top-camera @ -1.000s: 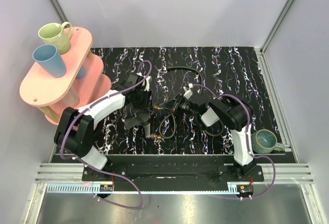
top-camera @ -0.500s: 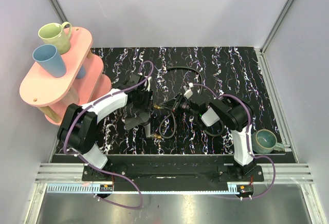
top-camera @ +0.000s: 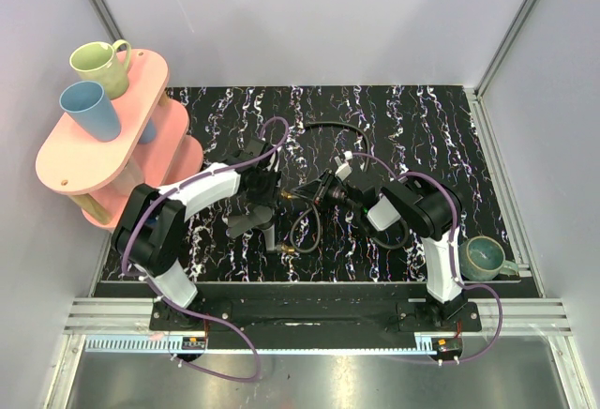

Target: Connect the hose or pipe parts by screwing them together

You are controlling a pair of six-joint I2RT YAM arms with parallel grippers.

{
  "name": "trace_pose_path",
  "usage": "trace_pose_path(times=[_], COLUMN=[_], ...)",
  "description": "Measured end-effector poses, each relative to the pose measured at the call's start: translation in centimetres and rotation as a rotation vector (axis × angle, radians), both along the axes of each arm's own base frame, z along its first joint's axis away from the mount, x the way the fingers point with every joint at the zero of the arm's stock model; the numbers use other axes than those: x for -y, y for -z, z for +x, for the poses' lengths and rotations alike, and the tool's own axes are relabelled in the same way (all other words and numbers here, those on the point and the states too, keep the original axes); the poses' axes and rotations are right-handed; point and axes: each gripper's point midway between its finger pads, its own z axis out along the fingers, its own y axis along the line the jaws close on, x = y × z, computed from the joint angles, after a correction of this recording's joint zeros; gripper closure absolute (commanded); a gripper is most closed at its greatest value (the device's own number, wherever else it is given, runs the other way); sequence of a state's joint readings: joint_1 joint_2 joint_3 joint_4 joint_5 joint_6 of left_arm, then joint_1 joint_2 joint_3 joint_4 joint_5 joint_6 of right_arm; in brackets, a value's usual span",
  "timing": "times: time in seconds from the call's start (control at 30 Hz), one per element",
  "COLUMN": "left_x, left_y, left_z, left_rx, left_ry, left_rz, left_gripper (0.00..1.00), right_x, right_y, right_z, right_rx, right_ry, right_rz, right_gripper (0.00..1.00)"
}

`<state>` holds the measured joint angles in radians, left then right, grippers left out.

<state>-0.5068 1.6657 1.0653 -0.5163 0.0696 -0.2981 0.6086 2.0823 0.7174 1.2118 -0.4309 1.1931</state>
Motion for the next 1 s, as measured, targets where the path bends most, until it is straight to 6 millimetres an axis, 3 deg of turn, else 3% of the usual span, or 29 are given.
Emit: trace_pose_path(times=[0.1, 0.13, 0.2, 0.3, 0.57, 0.8, 0.9, 1.0], left_x=[0.0, 0.1, 0.0, 0.0, 0.1, -1.0, -1.3, -1.2], left_y=[0.0, 0.0, 0.0, 0.0, -0.1, 0.3, 0.2, 0.0], left_z=[0.1, 0.1, 0.1, 0.1, -0.1, -1.4, -1.8, -1.9], left_rx=[0.0, 0.0, 0.0, 0.001, 0.001, -0.054, -0.075, -0.086], left_ry=[-0.011, -0.011, -0.011, -0.01, 0.021, 0.083, 0.105, 0.128], left_rz=[-0.003, -0.005, -0.004, -0.004, -0.005, 0.021, 0.016, 0.004], left_gripper=[0.79, 0.93, 1.0, 1.0, 1.0, 1.0, 1.0, 1.0], right_x=[0.0, 0.0, 0.0, 0.0, 0.8, 2.5, 2.8, 2.8], right_y=[0.0, 0.0, 0.0, -0.2, -2.7, -11.3, -14.6, -15.5], right_z=[0.0, 0.0, 0.0, 0.0, 0.4, 2.4, 1.4, -0.9], right_rx=[0.001, 0.002, 0.004, 0.017, 0.189, 0.632, 0.912, 1.216], right_ry=[0.0, 0.001, 0.001, -0.006, -0.051, -0.062, -0.135, -0.249], right_rz=[0.0, 0.0, 0.0, 0.0, -0.018, -0.157, -0.255, -0.395], right_gripper=[0.78, 0.76, 0.68, 0.49, 0.39, 0.38, 0.38, 0.36])
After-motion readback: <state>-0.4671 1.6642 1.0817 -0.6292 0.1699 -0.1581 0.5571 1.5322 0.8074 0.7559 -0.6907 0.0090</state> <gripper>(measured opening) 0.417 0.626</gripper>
